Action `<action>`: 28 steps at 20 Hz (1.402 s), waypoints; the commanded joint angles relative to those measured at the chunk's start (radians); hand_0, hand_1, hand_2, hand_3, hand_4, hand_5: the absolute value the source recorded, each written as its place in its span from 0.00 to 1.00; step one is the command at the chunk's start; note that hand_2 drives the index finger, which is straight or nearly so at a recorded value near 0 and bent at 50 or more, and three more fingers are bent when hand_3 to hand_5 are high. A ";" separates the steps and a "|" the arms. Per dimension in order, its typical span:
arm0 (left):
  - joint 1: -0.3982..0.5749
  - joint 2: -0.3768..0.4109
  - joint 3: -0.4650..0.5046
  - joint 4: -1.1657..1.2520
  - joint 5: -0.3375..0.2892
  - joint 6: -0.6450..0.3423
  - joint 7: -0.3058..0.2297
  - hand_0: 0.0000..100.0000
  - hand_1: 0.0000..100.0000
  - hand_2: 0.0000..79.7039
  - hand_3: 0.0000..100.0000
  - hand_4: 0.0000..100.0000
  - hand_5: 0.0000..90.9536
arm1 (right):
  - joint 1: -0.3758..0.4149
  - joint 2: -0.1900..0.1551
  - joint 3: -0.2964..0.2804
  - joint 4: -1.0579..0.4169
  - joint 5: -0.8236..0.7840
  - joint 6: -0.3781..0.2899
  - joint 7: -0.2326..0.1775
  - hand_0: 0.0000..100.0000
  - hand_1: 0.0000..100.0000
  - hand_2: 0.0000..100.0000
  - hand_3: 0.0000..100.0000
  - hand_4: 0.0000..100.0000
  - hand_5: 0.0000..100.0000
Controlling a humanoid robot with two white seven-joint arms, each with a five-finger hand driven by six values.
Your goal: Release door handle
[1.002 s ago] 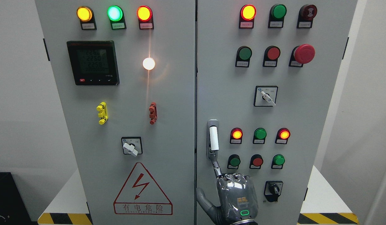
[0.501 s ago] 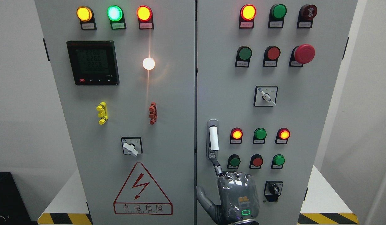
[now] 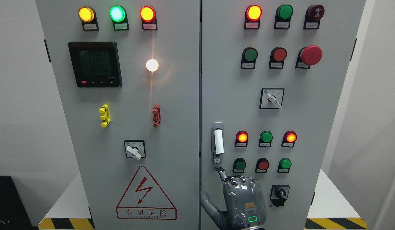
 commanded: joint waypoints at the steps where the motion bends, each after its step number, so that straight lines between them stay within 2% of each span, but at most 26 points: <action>1: 0.017 0.000 0.000 0.000 0.000 0.000 0.000 0.12 0.56 0.00 0.00 0.00 0.00 | 0.023 -0.003 -0.013 -0.065 -0.005 -0.009 0.008 0.48 0.21 0.66 1.00 1.00 1.00; 3: 0.017 0.000 0.000 0.000 0.000 0.000 0.000 0.12 0.56 0.00 0.00 0.00 0.00 | 0.021 -0.003 -0.013 -0.074 -0.006 -0.009 0.009 0.52 0.18 0.71 1.00 1.00 1.00; 5: 0.017 0.000 0.000 0.000 0.000 0.000 0.000 0.12 0.56 0.00 0.00 0.00 0.00 | 0.020 0.000 -0.027 -0.077 -0.006 -0.008 0.035 0.52 0.15 0.75 1.00 1.00 1.00; 9: 0.017 0.000 0.000 0.000 0.000 0.000 0.000 0.12 0.56 0.00 0.00 0.00 0.00 | 0.000 0.000 -0.044 -0.083 -0.008 -0.006 0.045 0.40 0.13 0.82 1.00 1.00 1.00; 11: 0.017 0.000 0.000 0.000 0.000 0.000 0.000 0.12 0.56 0.00 0.00 0.00 0.00 | -0.009 0.001 -0.044 -0.083 -0.008 -0.006 0.051 0.38 0.13 0.85 1.00 1.00 1.00; 13: 0.017 0.000 0.000 0.000 -0.001 0.000 0.000 0.12 0.56 0.00 0.00 0.00 0.00 | -0.011 0.001 -0.044 -0.085 -0.008 -0.002 0.083 0.36 0.12 0.87 1.00 1.00 1.00; 15: 0.017 0.000 0.000 0.001 0.000 0.000 0.000 0.12 0.56 0.00 0.00 0.00 0.00 | -0.029 0.001 -0.045 -0.085 -0.007 0.001 0.089 0.34 0.12 0.89 1.00 1.00 1.00; 19: 0.017 0.000 0.000 0.000 0.000 0.000 0.000 0.12 0.56 0.00 0.00 0.00 0.00 | -0.074 0.001 -0.053 -0.077 -0.008 0.006 0.108 0.31 0.14 0.92 1.00 1.00 1.00; 28: 0.017 0.000 0.000 0.000 -0.001 0.000 0.000 0.12 0.56 0.00 0.00 0.00 0.00 | -0.095 0.001 -0.065 -0.064 -0.006 0.027 0.112 0.25 0.23 0.94 1.00 1.00 1.00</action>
